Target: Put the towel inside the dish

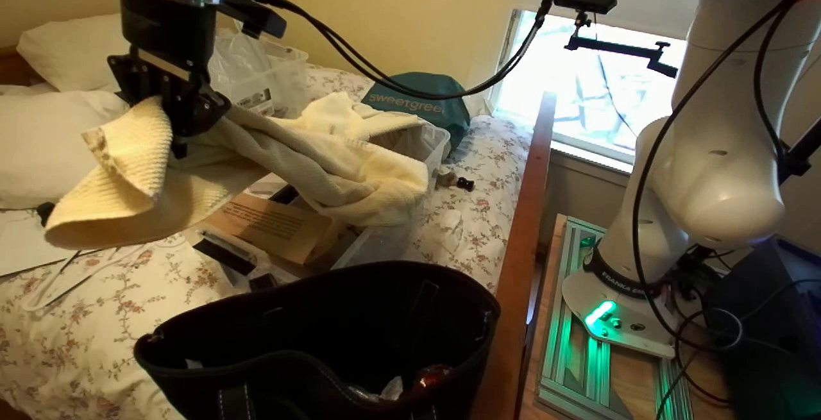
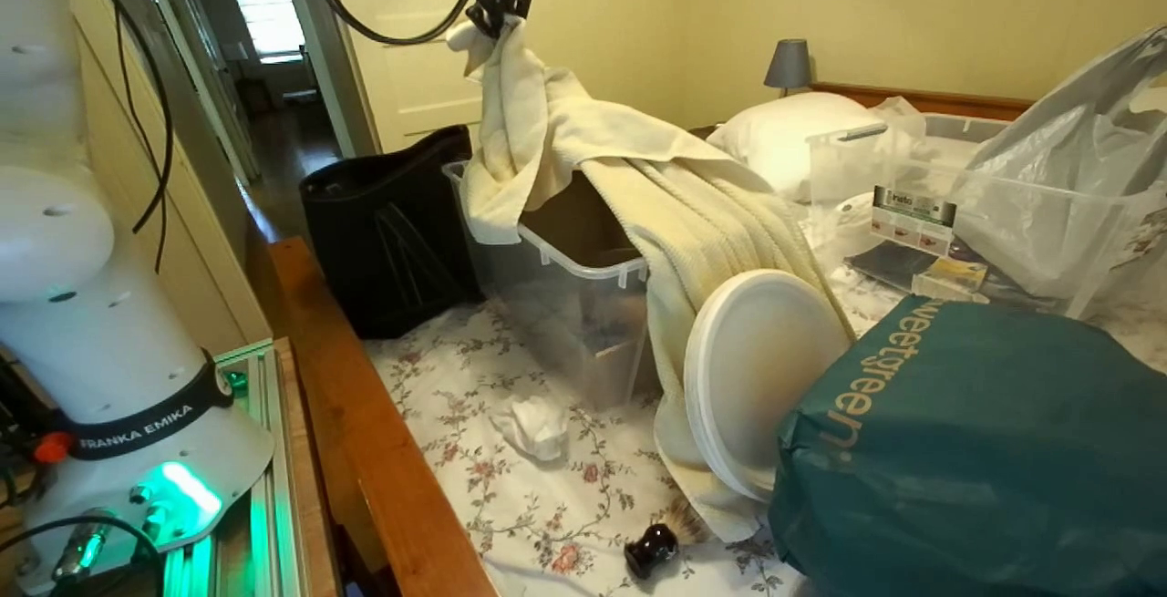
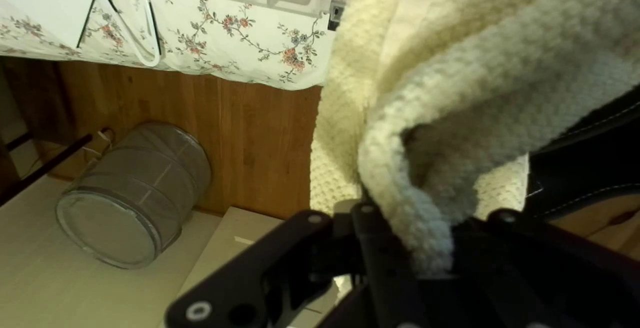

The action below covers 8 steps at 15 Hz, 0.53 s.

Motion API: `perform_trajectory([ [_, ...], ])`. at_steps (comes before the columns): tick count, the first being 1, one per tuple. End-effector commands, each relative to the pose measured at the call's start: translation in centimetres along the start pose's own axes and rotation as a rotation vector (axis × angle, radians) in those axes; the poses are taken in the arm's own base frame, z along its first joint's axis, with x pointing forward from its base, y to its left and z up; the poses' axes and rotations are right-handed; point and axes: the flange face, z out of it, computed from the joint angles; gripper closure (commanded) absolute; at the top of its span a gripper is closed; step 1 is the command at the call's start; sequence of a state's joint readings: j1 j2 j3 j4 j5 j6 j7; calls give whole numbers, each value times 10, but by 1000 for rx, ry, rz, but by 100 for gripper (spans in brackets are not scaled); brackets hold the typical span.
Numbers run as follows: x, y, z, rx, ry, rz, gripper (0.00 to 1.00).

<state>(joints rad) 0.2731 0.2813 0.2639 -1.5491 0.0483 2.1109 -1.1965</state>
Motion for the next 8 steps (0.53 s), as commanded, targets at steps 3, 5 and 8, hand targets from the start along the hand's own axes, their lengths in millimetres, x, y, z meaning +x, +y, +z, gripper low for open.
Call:
perform_trajectory([
  [3,6,5,-6,-13,-6,-25,96],
  [5,7,9,-9,-30,-13,-42,96],
  [8,4,8,-10,-42,3,-31,96],
])
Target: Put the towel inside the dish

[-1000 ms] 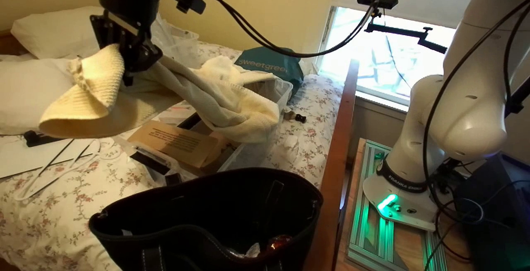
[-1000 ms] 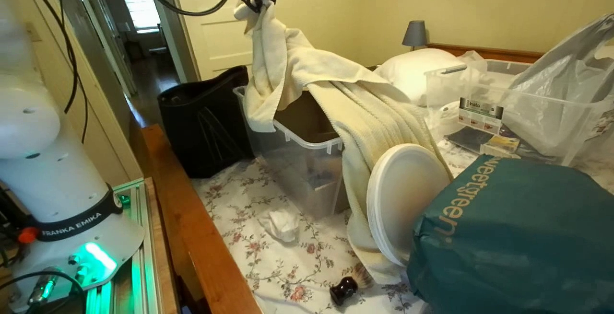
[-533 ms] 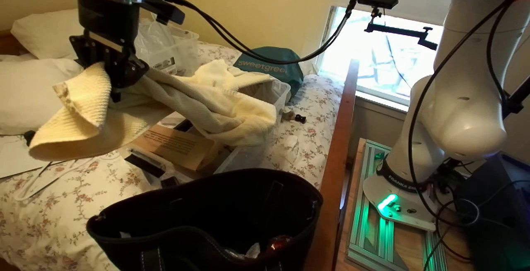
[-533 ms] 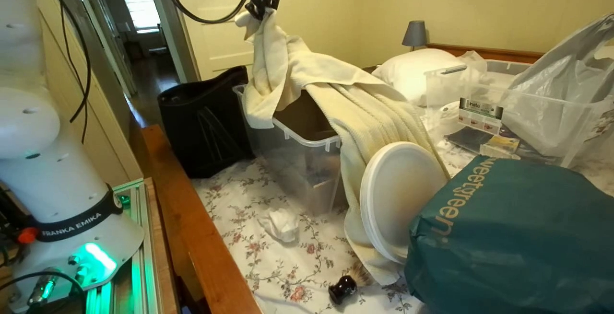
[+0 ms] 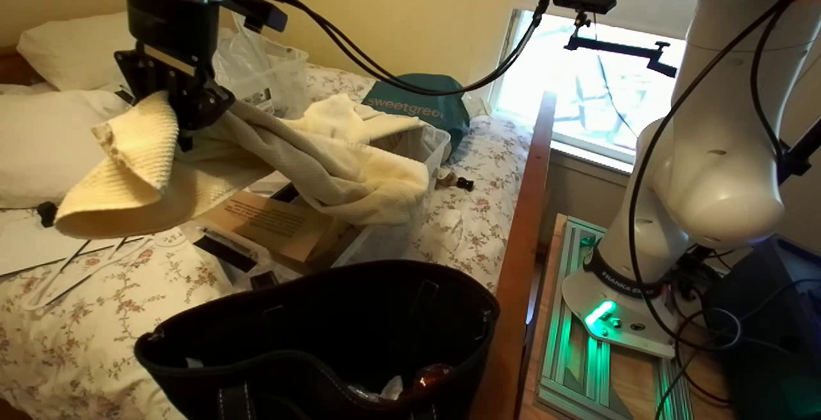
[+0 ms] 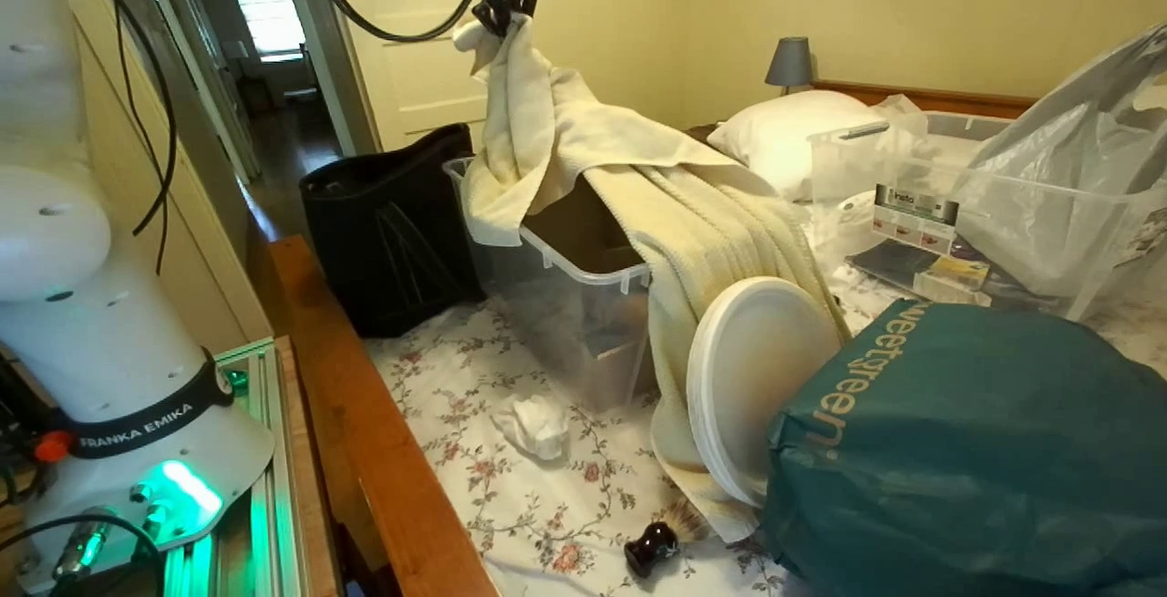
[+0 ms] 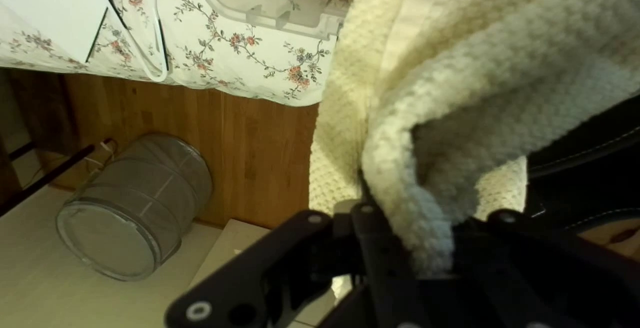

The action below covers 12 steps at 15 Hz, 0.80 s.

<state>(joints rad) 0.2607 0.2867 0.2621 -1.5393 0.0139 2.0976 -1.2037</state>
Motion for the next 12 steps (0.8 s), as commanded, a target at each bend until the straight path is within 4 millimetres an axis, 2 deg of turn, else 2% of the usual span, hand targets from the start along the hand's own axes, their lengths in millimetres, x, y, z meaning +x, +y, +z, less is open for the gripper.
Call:
perform_trajectory([
  [1,13,3,-13,-60,57,-8,96],
  [4,18,6,-19,-70,81,-36,96],
  [7,25,7,-1,-17,80,-97,96],
  [8,27,6,8,5,82,-111,60],
  [10,28,4,11,21,62,-133,53],
  [12,29,1,-9,-6,31,-130,39],
])
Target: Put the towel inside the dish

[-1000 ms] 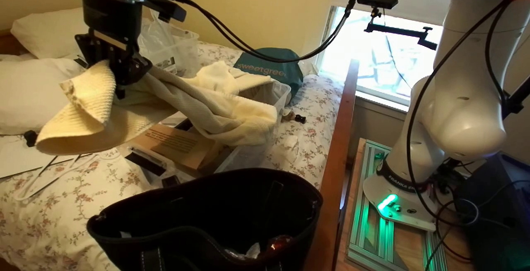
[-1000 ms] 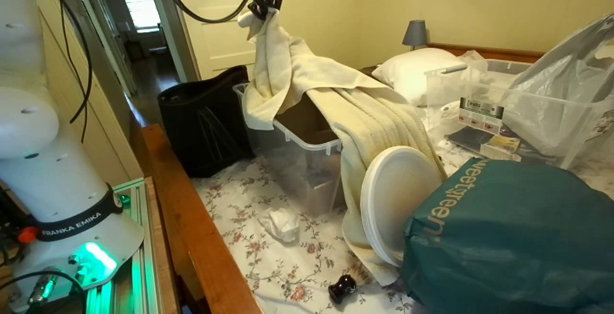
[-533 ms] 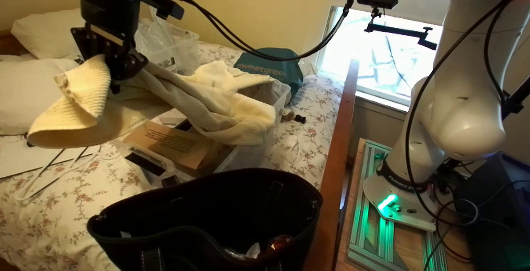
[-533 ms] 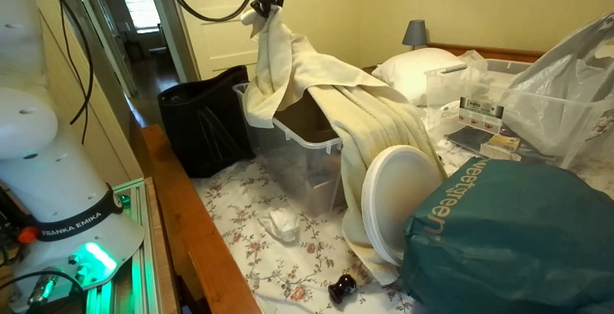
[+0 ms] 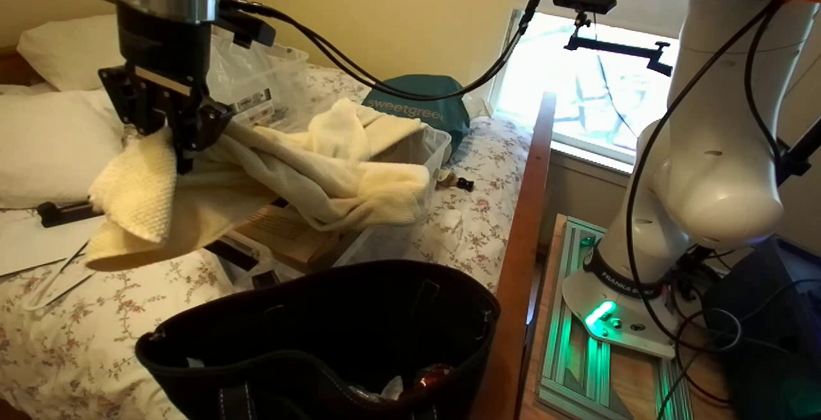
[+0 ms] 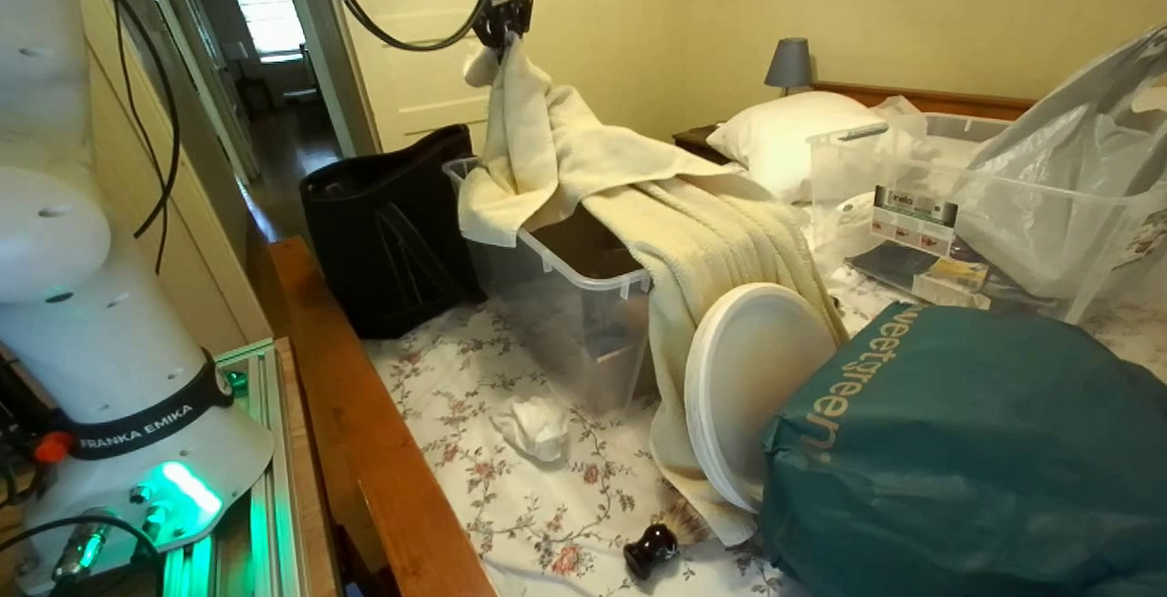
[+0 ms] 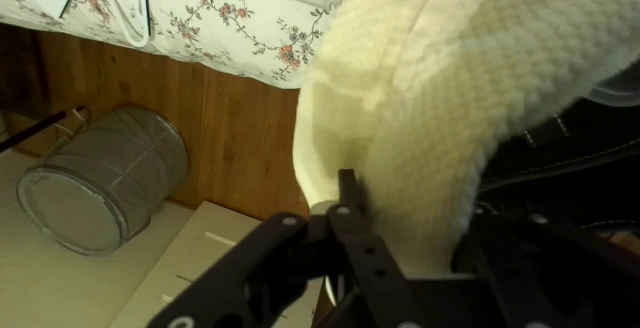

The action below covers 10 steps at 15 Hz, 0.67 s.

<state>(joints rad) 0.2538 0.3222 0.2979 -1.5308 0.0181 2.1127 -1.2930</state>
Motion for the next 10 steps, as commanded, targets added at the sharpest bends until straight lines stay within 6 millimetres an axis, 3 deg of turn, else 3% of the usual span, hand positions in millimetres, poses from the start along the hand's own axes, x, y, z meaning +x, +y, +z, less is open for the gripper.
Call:
perform_trajectory([
  [1,17,2,-43,-48,-13,-17,31],
  [3,9,-5,-77,-97,-71,43,17],
  [6,-32,-26,-120,-120,-207,160,1],
  [10,-89,-57,-163,-137,-355,315,0],
])
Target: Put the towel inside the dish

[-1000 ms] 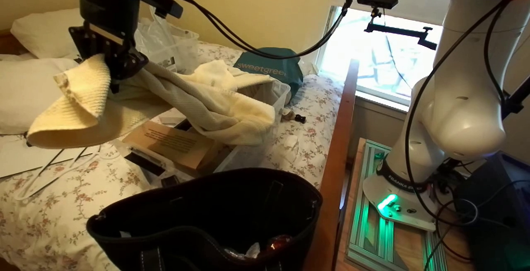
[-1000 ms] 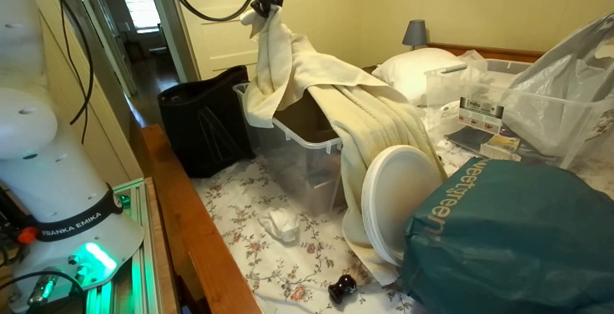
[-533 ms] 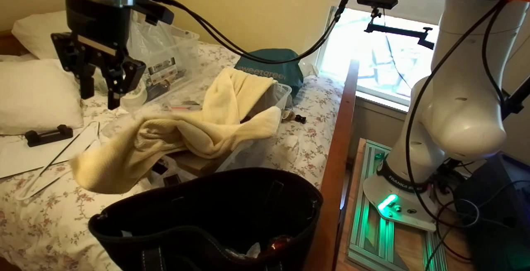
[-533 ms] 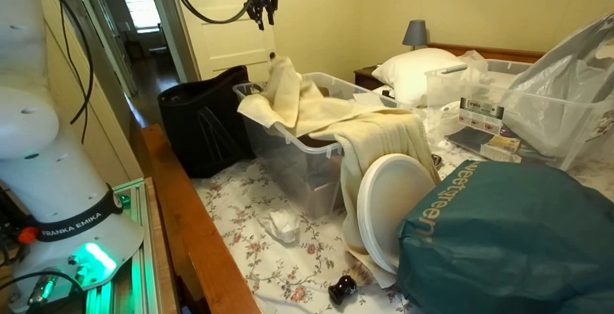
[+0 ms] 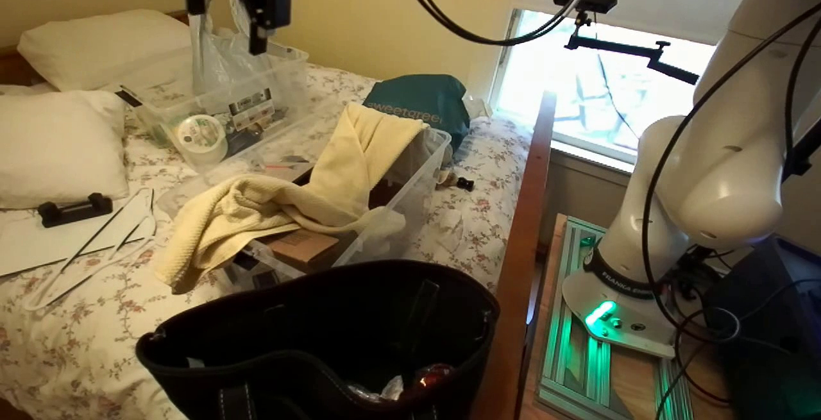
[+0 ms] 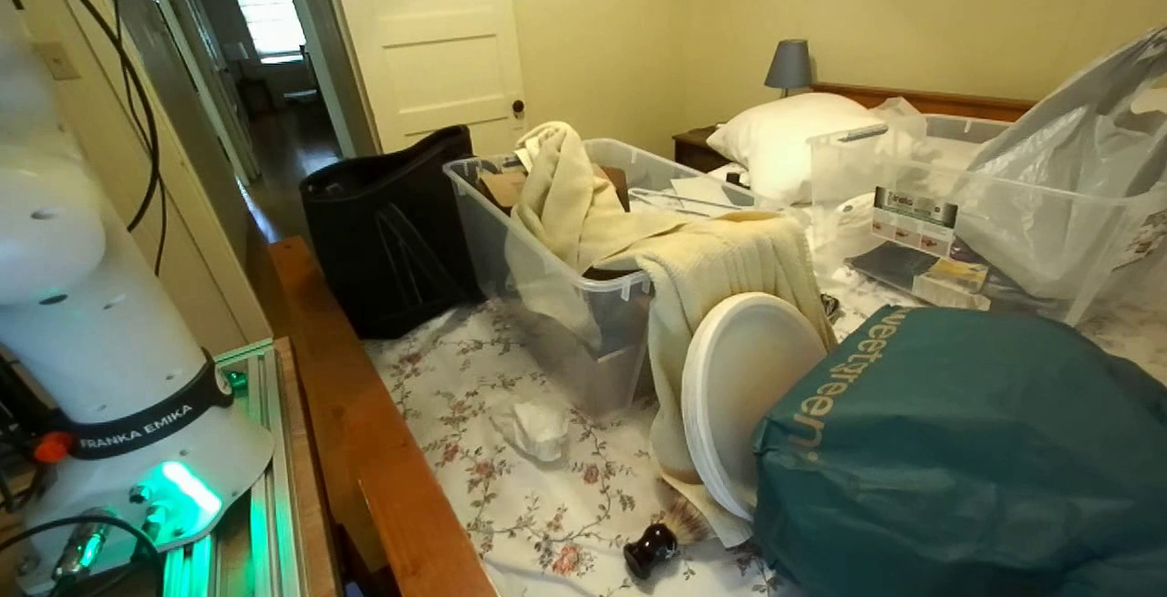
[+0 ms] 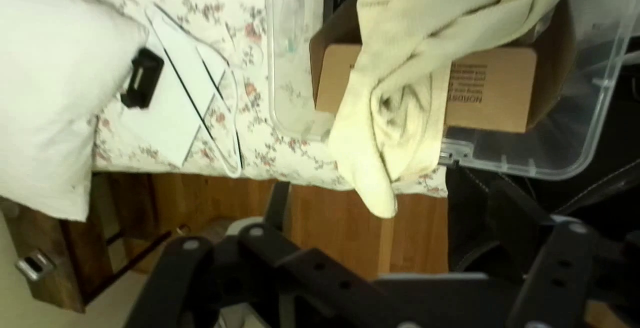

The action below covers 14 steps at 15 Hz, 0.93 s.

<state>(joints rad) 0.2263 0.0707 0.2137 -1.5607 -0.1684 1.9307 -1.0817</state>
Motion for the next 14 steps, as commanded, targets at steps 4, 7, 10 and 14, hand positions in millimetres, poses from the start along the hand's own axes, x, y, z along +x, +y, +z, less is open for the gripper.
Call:
perform_trajectory([
  [4,-61,-12,-20,1,-132,149,0],
  [7,-66,-17,-20,3,-145,175,0],
  [10,-101,-10,-16,-6,-199,289,0],
  [14,-203,-7,-7,-18,-257,518,0],
])
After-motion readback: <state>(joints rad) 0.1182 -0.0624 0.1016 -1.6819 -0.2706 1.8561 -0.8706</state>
